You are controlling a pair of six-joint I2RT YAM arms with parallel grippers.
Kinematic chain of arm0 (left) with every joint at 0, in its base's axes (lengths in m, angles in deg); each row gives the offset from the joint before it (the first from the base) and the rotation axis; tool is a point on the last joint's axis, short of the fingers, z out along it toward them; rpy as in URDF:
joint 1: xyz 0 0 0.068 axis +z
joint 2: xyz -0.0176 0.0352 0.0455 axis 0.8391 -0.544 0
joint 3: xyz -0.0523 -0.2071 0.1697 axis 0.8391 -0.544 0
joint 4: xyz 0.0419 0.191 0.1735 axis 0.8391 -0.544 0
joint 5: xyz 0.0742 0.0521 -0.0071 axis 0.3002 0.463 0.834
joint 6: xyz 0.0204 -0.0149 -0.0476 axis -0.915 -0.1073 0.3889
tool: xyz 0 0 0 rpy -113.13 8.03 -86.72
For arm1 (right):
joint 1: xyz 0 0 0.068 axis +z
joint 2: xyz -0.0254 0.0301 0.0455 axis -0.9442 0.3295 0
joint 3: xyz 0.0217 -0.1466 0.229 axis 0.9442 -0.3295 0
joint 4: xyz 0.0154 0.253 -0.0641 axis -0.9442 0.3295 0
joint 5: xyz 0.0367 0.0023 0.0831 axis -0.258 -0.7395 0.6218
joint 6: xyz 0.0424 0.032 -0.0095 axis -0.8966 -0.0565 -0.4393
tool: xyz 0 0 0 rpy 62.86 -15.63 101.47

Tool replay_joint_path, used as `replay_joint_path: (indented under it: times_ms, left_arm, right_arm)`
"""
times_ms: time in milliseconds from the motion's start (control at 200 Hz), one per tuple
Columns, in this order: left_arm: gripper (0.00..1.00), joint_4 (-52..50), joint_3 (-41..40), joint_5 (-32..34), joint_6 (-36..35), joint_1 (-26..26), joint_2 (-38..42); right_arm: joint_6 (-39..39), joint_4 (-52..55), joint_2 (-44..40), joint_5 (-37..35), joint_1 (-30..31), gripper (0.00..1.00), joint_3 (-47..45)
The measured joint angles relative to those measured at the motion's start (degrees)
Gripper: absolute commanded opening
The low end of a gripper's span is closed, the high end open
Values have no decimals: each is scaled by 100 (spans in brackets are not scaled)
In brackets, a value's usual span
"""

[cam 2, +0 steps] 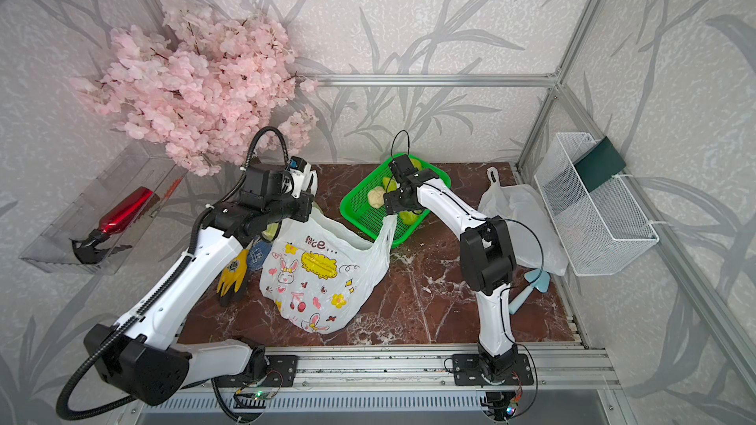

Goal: Place the pears into plastic bags & tie knots
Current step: Pick up the plastic bag at the center of the board, then pick up the pear from the basket.

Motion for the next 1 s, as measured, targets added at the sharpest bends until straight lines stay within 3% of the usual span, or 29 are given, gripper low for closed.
replay_joint_path:
  times_ms: [270, 370, 515, 585, 770, 1000]
  left_arm:
    - [0, 129, -118, -385, 166, 0, 107]
    - [0, 181, -173, -466, 238, 0, 151]
    - [0, 245, -269, -509, 256, 0, 203]
    - [0, 284, -339, -503, 254, 0, 232]
    - [0, 638, -824, -616, 343, 7, 498]
    - [0, 1158, -1128, -1095, 645, 11, 686]
  right_arm:
    - [249, 610, 1060, -472, 55, 92, 754]
    - [293, 857, 1443, -669, 72, 80, 1167]
    - [374, 1084, 1563, -835, 131, 54, 1357]
    - [409, 1086, 1458, -837, 146, 49, 1335]
    - [396, 623, 94, -334, 146, 48, 356]
    - [-507, -1292, -2745, 2000, 186, 43, -1624]
